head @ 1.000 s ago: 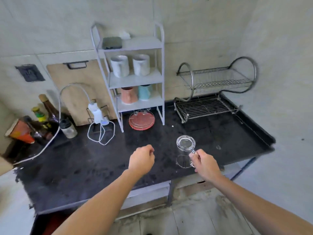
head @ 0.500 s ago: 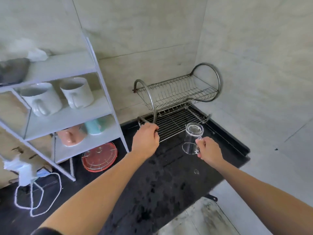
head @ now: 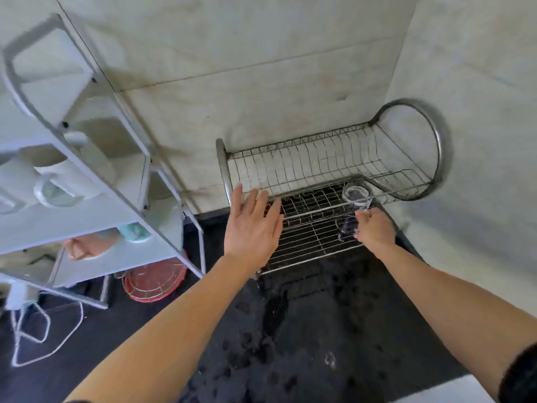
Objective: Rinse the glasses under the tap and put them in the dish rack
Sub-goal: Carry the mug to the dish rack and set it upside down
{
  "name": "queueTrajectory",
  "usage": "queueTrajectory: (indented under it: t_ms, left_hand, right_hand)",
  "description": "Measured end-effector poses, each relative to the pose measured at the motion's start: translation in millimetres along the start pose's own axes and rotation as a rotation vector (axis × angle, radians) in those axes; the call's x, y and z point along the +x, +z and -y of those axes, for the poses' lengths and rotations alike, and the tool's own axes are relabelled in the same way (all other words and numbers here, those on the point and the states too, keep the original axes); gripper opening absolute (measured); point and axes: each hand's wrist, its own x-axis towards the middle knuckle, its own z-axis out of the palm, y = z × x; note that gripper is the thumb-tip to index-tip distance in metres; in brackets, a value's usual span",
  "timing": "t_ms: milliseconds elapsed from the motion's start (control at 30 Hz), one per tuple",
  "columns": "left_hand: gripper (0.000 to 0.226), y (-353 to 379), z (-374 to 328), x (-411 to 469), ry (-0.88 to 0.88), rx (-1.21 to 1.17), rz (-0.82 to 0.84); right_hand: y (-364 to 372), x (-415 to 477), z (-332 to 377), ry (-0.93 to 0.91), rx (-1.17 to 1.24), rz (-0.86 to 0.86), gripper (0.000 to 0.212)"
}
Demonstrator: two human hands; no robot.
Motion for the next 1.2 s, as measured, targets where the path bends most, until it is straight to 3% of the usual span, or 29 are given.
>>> queueTrajectory:
  t_ms: [100, 267, 367, 533, 700, 800, 967, 1100, 1200]
  left_hand:
    - [0.031, 7.5, -4.1, 3.4, -0.025, 0.045, -0.067]
    - [0.025, 17.3, -3.4, 4.2, -0.022, 0.100, -0.200]
    - [0.024, 19.5, -5.2, 5.7, -0.031, 0.139, -0.241]
    - [0.024, 21.2, -5.9, 7.0, -0.047, 0.143, -0.233]
    - [0.027, 13.2, -8.6, 4.7, -0.058, 0.075, -0.179]
    - [0.022, 6.2, -12.1, -2.7, -0.039, -0.014, -0.122]
    - [0.027, -18.8, -11.7, -66.7, -0.097, -0.149, -0.054]
    - [0.022, -41.4, 25.6, -169.4, -0.307, -0.142, 0.134]
    - [0.003, -68.1, 61.2, -255.9, -0.483, -0.092, 0.251]
  right_hand:
    - [2.9, 41.0, 4.6, 0.002, 0.029, 0.059, 0.014]
    - [12.6, 87.8, 7.2, -0.063, -0.005, 0.082, 0.047]
    - [14.9, 99.8, 7.0, -0.078, 0.026, 0.067, 0.043]
    - [12.4, 103.8, 7.3, -0.096, 0.133, 0.126, 0.045]
    - [1.6, 83.9, 2.0, -0.036, 0.047, 0.091, 0.055]
    - [-0.2, 48.8, -2.9, 0.028, -0.021, 0.060, 0.044]
    - [24.7, -34.6, -1.7, -0.236, -0.315, 0.328, 0.022]
    - [63.6, -121.0, 25.4, -0.450, -0.411, 0.478, 0.015]
    - [97.3, -191.7, 53.8, -0.623, -0.465, 0.540, 0.016]
